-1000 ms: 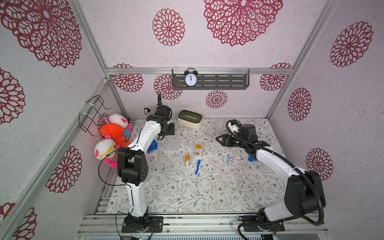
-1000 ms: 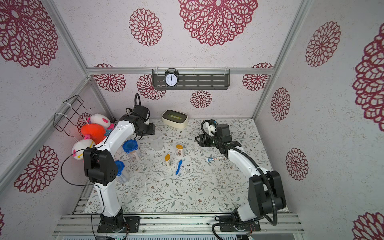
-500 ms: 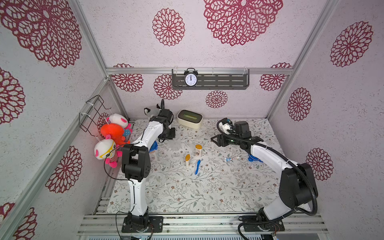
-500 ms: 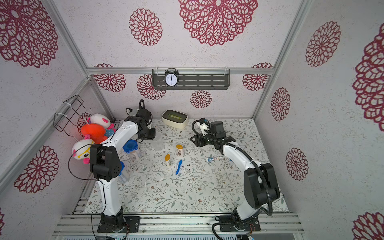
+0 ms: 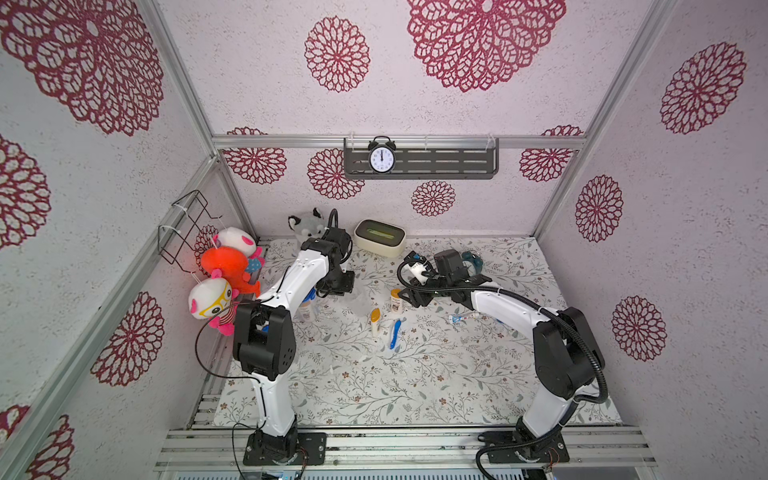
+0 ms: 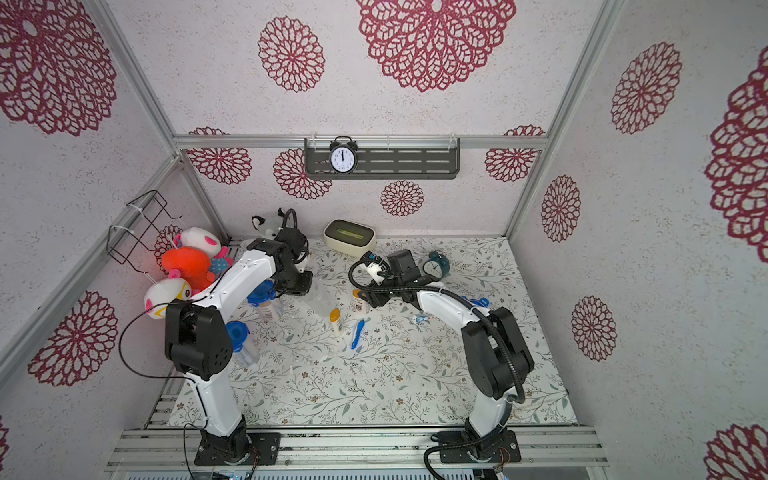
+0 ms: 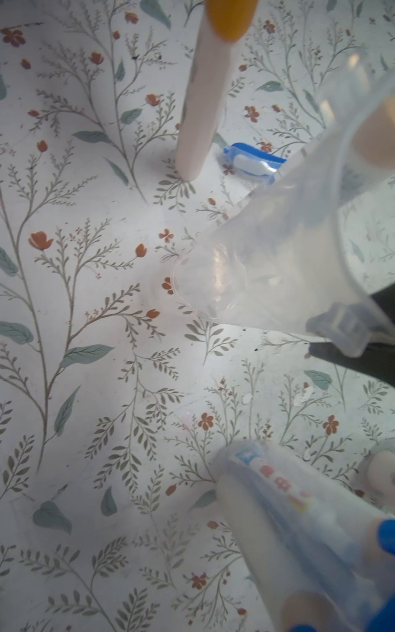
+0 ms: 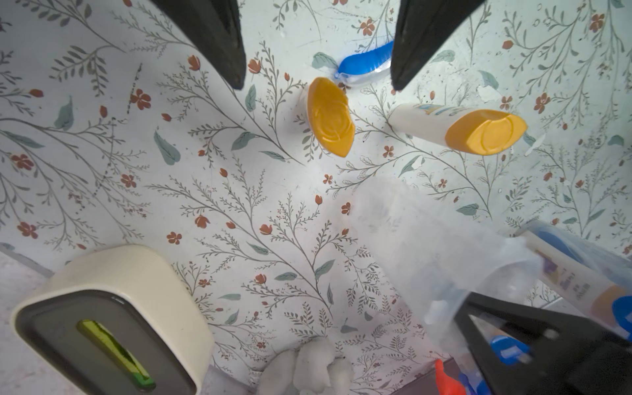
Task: Pack away toiletry kits
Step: Place the container at the center of the board, then pick up the toiletry item from the center of the board, then place the toiletry item into the container.
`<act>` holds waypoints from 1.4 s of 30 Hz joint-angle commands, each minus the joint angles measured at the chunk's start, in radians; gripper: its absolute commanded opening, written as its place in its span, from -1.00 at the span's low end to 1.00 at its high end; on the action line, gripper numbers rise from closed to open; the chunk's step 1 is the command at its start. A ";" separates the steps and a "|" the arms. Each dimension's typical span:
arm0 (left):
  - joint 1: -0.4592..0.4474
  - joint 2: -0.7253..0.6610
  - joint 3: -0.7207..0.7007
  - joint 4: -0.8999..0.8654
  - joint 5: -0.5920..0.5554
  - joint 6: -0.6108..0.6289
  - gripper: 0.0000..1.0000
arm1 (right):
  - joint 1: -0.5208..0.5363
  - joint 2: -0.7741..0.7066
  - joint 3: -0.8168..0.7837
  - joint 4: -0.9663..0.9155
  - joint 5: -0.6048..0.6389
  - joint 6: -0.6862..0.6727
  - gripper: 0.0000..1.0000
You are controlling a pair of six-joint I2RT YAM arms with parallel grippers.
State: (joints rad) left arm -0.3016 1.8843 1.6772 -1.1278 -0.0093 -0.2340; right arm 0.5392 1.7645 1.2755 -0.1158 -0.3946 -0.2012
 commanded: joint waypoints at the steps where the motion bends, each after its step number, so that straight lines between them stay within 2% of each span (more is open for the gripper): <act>1: -0.016 -0.068 -0.037 -0.065 0.018 0.020 -0.86 | 0.010 0.013 0.040 0.003 0.013 -0.060 0.37; 4: -0.044 -0.082 -0.067 -0.113 0.022 0.037 -0.82 | 0.012 0.046 0.069 -0.014 -0.030 -0.095 0.35; 8: -0.071 -0.083 -0.099 -0.150 -0.030 0.036 -0.77 | 0.016 0.077 0.089 -0.035 -0.084 -0.153 0.31; 11: -0.074 -0.096 -0.127 -0.148 -0.031 0.029 -0.74 | 0.023 0.096 0.100 -0.044 -0.102 -0.181 0.20; 16: -0.096 -0.106 -0.168 -0.133 -0.033 0.018 -0.56 | 0.030 0.127 0.120 -0.045 -0.097 -0.186 -0.07; 19: -0.106 -0.116 -0.189 -0.113 -0.039 0.006 -0.48 | 0.033 0.140 0.131 -0.046 -0.100 -0.187 -0.39; 22: -0.105 -0.140 -0.206 -0.091 -0.040 -0.003 -0.22 | 0.037 0.133 0.130 -0.043 -0.098 -0.191 -0.64; 26: -0.091 -0.215 -0.198 -0.040 -0.038 -0.022 0.19 | 0.042 0.068 0.119 -0.030 -0.077 -0.172 -0.73; 31: -0.075 -0.317 -0.192 0.049 0.029 -0.021 0.49 | 0.042 -0.070 0.108 -0.040 -0.055 -0.106 -0.75; 34: -0.055 -0.361 -0.200 0.058 0.049 -0.024 0.57 | 0.047 -0.145 0.107 -0.049 -0.074 -0.060 -0.75; 37: -0.021 -0.413 -0.222 0.044 0.019 -0.037 0.63 | 0.074 -0.217 0.102 -0.019 -0.123 -0.008 -0.75; 42: 0.079 -0.557 -0.376 0.147 0.045 -0.126 0.65 | 0.164 -0.260 0.130 0.048 -0.207 0.058 -0.74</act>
State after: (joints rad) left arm -0.2703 1.3941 1.3613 -1.0454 0.0181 -0.2966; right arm 0.6514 1.5200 1.3708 -0.1383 -0.5110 -0.2142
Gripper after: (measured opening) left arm 0.822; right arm 0.223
